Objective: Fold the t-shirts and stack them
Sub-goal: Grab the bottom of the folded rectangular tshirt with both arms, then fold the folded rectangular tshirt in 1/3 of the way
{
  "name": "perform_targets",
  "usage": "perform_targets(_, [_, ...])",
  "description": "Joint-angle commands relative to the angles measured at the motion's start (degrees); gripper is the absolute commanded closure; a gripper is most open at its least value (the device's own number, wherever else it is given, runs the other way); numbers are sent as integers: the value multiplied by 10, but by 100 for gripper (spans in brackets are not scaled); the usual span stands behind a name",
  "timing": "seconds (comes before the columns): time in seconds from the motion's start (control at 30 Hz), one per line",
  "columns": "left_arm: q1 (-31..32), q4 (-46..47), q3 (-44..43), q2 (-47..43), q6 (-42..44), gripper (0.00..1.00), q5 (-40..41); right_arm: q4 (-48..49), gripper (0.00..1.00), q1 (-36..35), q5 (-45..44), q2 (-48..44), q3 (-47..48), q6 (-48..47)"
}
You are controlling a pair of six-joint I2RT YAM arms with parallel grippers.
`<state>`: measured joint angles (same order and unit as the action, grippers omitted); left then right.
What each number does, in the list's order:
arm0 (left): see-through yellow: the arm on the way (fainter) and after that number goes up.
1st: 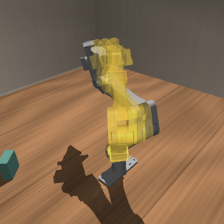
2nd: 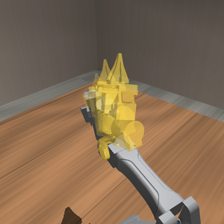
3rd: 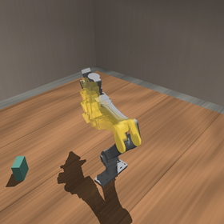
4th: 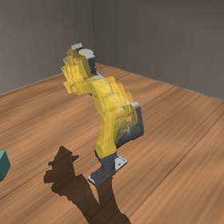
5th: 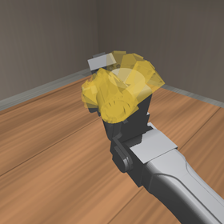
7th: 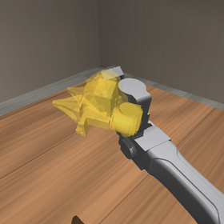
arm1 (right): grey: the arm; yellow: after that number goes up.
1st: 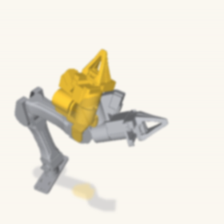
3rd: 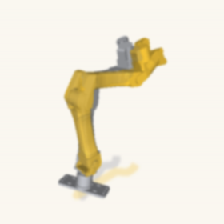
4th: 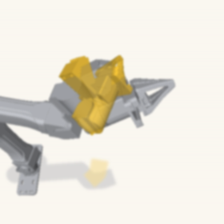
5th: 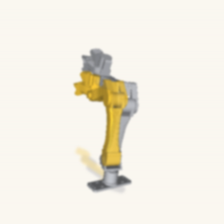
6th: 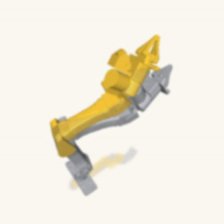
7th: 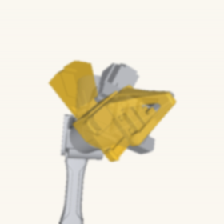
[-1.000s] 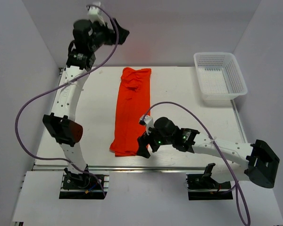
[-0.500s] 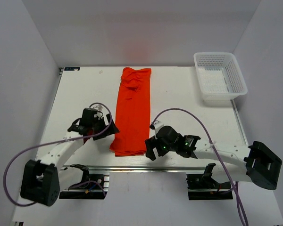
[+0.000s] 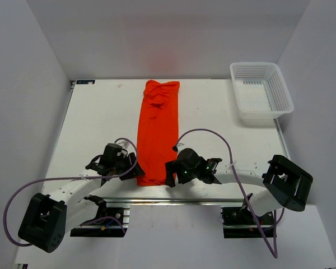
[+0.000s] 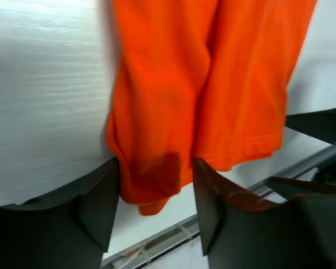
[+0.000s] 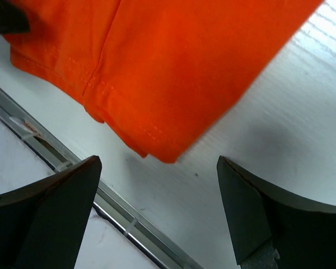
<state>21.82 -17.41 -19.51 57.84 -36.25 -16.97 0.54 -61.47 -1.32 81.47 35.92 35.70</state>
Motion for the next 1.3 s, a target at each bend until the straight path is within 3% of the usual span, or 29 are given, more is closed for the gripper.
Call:
perform_targets(0.0, [29, -14, 25, 46, 3, 39, 7, 23, 11, 6, 6, 21, 30, 15])
perform_targets(0.13, [57, -38, 18, 72, 3, 60, 33, 37, 17, 14, 7, 32, 34, 20])
perform_targets(0.2, [65, -51, 11, 72, 3, 65, 33, 35, 28, 19, 6, 42, 39, 20])
perform_targets(0.27, [71, -78, -1, 72, 3, 70, 39, 32, 39, 21, 32, 44, 42, 17])
perform_targets(0.3, [76, -89, -9, 65, 3, 73, 39, 28, 54, 21, 35, 40, 40, 17])
perform_targets(0.37, [81, -108, -16, 47, 3, 76, 45, 28, 71, 22, 44, 31, 35, 11])
perform_targets(0.47, [87, -102, -23, 28, 3, 81, 29, 28, 84, 24, 51, 17, 28, -2])
perform_targets(0.5, [87, -94, -30, 28, 3, 82, 14, 34, 95, 22, 59, 14, 27, -6])
perform_targets(0.53, [87, -85, -30, 28, 3, 88, 8, 40, 100, 23, 62, 15, 27, -12])
perform_targets(0.57, [87, -68, -35, 28, 3, 99, 2, 42, 100, 26, 65, 16, 29, -14])
perform_targets(0.6, [92, -60, -40, 33, 3, 100, -4, 42, 100, 25, 68, 20, 32, -22])
perform_targets(0.83, [92, -13, -90, 53, 3, 100, -33, 43, 100, 38, 69, 16, 60, -34])
perform_targets(1.07, [79, -14, -173, 81, -2, 100, 16, 15, 100, 83, 49, 20, 111, -64])
perform_targets(1.27, [74, -26, -282, 161, 4, 100, 67, -22, 100, 132, 58, 57, 172, -84])
